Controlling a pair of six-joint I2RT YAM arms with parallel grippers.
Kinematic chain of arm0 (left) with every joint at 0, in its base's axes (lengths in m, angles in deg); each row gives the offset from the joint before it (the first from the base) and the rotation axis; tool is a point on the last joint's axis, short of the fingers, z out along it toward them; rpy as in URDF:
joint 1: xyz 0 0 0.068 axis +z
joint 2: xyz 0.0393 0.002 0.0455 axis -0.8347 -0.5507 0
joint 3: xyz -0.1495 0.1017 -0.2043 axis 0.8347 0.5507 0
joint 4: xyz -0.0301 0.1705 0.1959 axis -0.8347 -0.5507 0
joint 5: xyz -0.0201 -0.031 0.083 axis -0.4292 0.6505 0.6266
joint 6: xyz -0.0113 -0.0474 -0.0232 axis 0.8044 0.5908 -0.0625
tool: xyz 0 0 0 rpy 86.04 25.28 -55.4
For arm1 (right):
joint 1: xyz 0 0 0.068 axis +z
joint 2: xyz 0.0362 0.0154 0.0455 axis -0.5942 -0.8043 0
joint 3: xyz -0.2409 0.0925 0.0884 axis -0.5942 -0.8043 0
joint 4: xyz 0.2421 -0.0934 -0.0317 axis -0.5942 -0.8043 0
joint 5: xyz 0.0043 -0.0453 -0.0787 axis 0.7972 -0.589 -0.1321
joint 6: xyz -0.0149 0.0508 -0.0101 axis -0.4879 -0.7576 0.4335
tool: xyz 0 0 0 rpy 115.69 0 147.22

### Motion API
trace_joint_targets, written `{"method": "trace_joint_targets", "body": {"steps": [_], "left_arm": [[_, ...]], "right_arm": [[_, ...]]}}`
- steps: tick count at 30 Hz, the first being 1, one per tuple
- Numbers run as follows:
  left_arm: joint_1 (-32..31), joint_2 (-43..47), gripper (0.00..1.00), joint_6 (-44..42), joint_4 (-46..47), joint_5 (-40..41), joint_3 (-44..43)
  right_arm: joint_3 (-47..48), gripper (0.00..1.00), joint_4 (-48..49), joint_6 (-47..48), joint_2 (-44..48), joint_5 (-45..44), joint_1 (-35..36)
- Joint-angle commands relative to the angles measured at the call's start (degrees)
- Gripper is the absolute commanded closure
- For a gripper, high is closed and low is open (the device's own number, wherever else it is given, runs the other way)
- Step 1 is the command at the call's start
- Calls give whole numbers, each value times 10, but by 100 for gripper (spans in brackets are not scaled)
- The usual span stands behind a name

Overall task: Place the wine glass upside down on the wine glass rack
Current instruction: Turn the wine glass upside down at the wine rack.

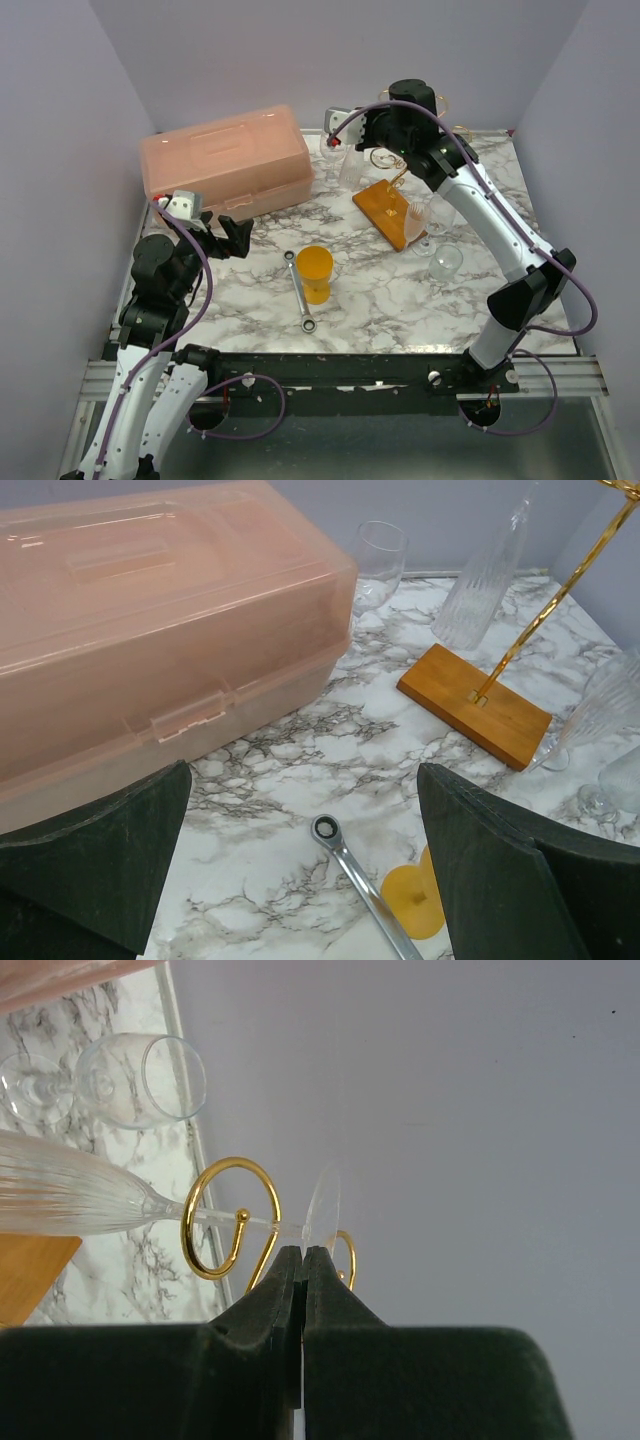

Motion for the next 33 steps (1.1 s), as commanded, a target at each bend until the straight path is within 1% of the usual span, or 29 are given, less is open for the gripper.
{"method": "trace_joint_targets", "body": {"steps": [1, 2, 5, 17, 33], "left_arm": [[4, 6, 1, 3, 12, -17, 4], [5, 6, 1, 4, 12, -17, 4], [5, 7, 1, 4, 12, -17, 4], [7, 4, 1, 4, 13, -21, 5], [8, 5, 1, 9, 16, -29, 5]], "right_arm": [[24, 97, 23, -6, -13, 16, -2], [24, 96, 23, -8, -13, 35, -1], [24, 96, 24, -10, -14, 48, 4], [17, 96, 4, -5, 1, 67, 26], [-38, 91, -38, -1, 56, 55, 28]]}}
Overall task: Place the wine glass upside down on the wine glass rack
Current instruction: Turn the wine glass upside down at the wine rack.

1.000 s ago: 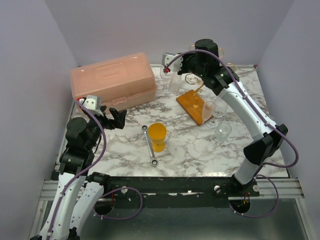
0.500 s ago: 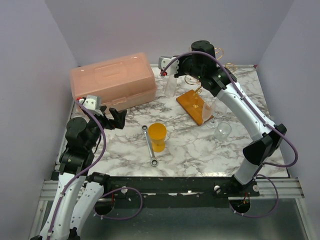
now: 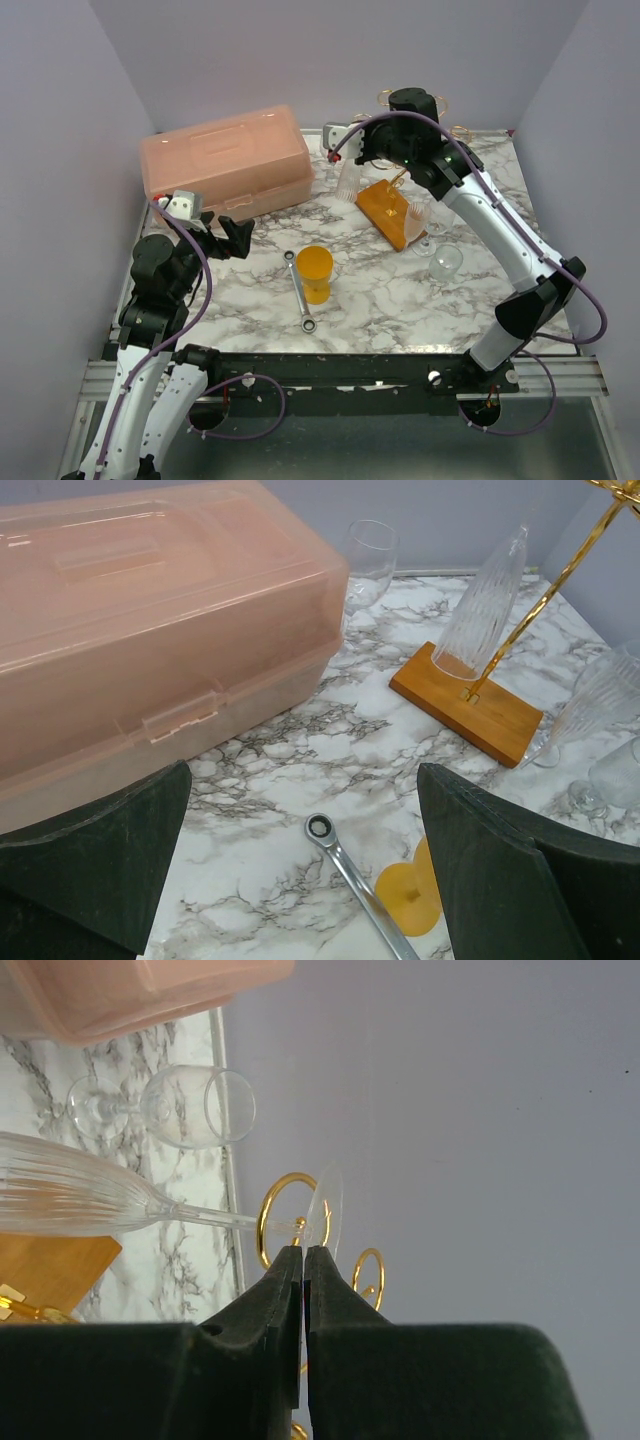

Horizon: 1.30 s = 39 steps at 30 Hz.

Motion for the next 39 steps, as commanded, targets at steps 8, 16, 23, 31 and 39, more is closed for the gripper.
{"method": "trace_joint_targets", "body": {"steps": [8, 16, 23, 31, 39], "left_arm": [[4, 3, 1, 5, 15, -18, 5], [5, 4, 1, 5, 15, -18, 5], [5, 4, 1, 7, 16, -21, 5], [5, 4, 2, 10, 17, -31, 5], [5, -7, 2, 30, 23, -68, 4]], "right_arm": [[-19, 85, -32, -16, 34, 8, 6], [-11, 77, -47, -29, 34, 10, 7], [6, 73, -69, -46, 39, 24, 6], [44, 67, -135, -83, 60, 89, 9], [107, 67, -224, -197, 83, 171, 11]]}}
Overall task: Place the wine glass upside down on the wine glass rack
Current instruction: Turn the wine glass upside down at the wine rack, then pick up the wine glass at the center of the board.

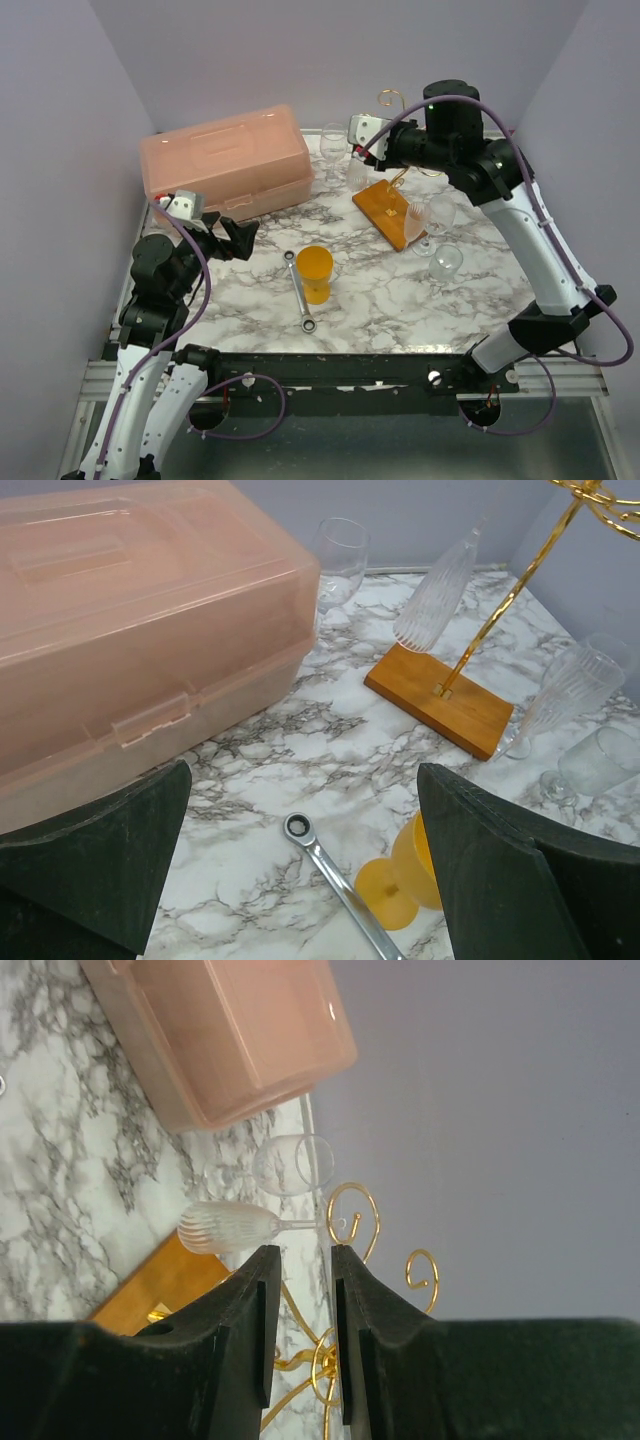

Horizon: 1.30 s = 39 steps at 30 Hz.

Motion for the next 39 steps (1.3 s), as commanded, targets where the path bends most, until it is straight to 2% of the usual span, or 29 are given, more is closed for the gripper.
{"method": "trace_joint_targets", "body": {"steps": [1, 7, 15, 20, 22, 34, 39], "left_arm": [[5, -10, 1, 22, 21, -52, 3], [5, -26, 1, 41, 28, -103, -1], [-8, -55, 1, 63, 34, -96, -9], [-9, -69, 2, 109, 28, -131, -20], [-18, -71, 1, 110, 13, -131, -24], [-26, -11, 1, 149, -36, -171, -1], [-26, 24, 2, 185, -48, -177, 8]], "right_arm": [[26, 66, -67, -91, 34, 68, 5], [6, 66, -75, -177, 68, 49, -2], [6, 66, -76, -235, 94, 128, -139], [-57, 66, -61, -269, 151, 164, -206], [-85, 66, -51, -280, 178, 149, -219], [-215, 66, -55, -372, 353, 8, -228], [-235, 66, -81, -401, 389, 37, -228]]}}
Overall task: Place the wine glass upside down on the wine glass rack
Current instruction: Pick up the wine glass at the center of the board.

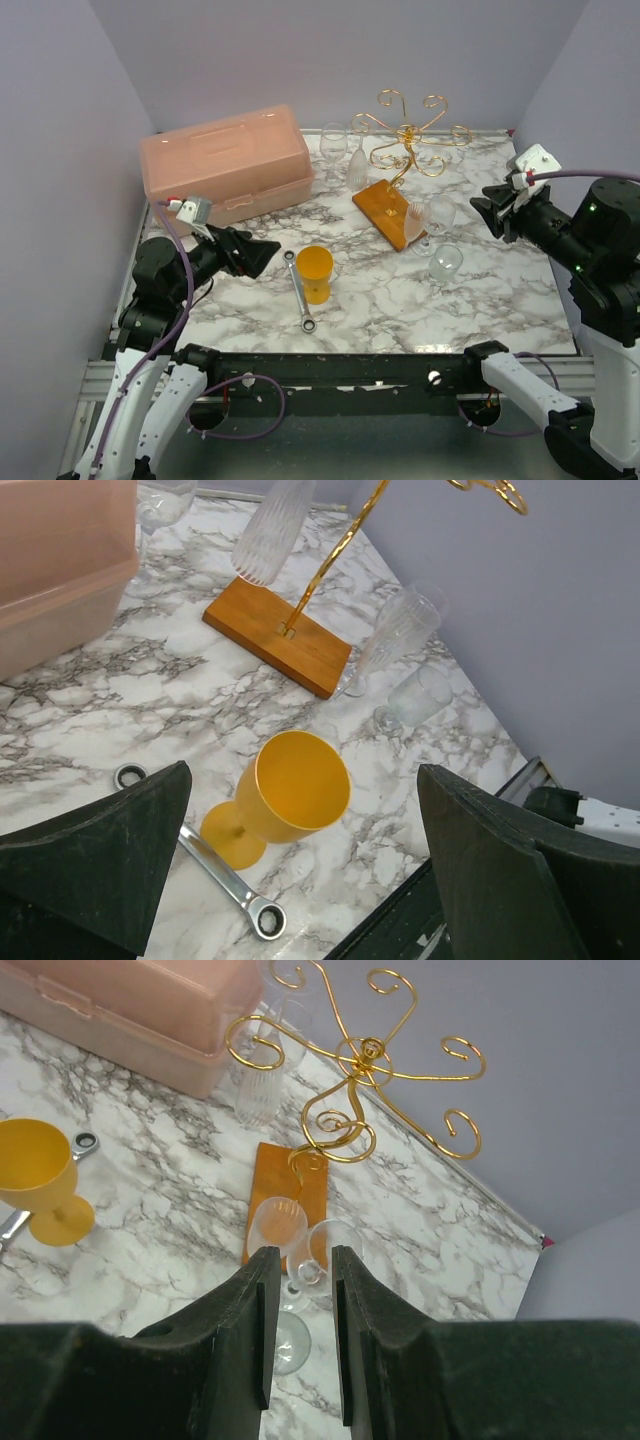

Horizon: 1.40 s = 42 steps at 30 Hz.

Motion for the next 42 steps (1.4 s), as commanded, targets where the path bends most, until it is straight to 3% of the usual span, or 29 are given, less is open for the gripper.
{"method": "trace_joint_targets", "body": {"steps": [1, 7, 12, 17, 26, 42], "left_arm": [[-1, 28, 2, 47, -28, -31, 7], [-1, 33, 2, 82, -46, -43, -4], [-1, 50, 1, 79, -77, -40, -10], [-1, 62, 1, 85, -87, -37, -5], [-1, 77, 2, 113, -80, -41, 6], [-1, 49, 1, 84, -80, -68, 3]], "right_arm": [[-9, 66, -36, -45, 11, 11, -2], [-43, 66, -72, -53, 12, 137, -2], [-48, 65, -129, -8, -8, 228, -3], [-49, 65, -171, 44, -19, 265, -2], [-95, 64, -135, 39, -9, 312, -3], [-288, 56, -52, 36, 26, 371, -50]]}}
